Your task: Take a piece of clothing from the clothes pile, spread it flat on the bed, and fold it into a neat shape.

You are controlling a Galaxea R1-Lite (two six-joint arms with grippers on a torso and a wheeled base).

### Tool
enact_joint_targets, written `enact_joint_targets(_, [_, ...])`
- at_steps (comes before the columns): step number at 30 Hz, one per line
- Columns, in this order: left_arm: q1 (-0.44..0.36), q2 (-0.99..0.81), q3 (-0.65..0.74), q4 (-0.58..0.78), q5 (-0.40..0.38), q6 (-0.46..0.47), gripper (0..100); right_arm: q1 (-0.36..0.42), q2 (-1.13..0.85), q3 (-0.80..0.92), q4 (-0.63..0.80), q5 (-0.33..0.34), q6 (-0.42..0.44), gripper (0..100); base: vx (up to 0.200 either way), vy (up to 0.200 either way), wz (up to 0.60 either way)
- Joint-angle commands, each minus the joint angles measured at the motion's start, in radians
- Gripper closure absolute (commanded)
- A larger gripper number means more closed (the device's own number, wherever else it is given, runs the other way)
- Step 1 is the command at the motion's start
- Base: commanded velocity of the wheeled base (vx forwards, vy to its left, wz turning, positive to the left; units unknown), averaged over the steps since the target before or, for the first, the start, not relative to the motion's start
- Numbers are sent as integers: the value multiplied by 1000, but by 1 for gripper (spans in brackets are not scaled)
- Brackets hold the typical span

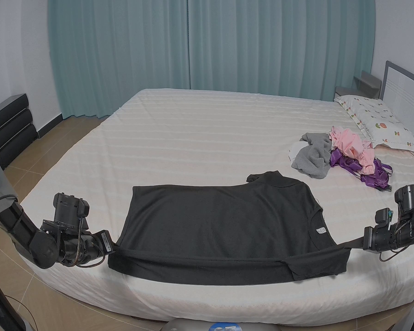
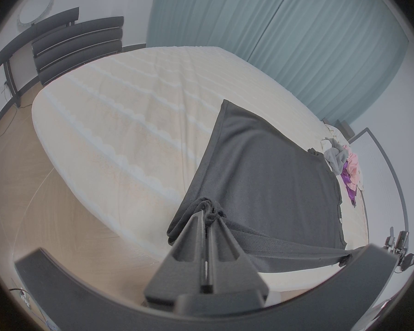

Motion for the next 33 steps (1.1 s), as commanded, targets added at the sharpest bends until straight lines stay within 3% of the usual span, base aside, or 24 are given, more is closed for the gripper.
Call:
enact_joint_targets(1, [2, 36, -17, -6, 0, 0, 100, 20, 20, -41, 4, -8, 23, 100, 0, 0, 0])
enact_joint_targets(16, [2, 61, -62, 0, -1, -2, 100, 52, 54, -108, 12, -75, 69, 100, 0, 0, 0])
enact_joint_targets(33, [2, 220, -209, 2, 2, -40, 100, 67, 199, -216, 10, -78, 72, 100, 0, 0, 0])
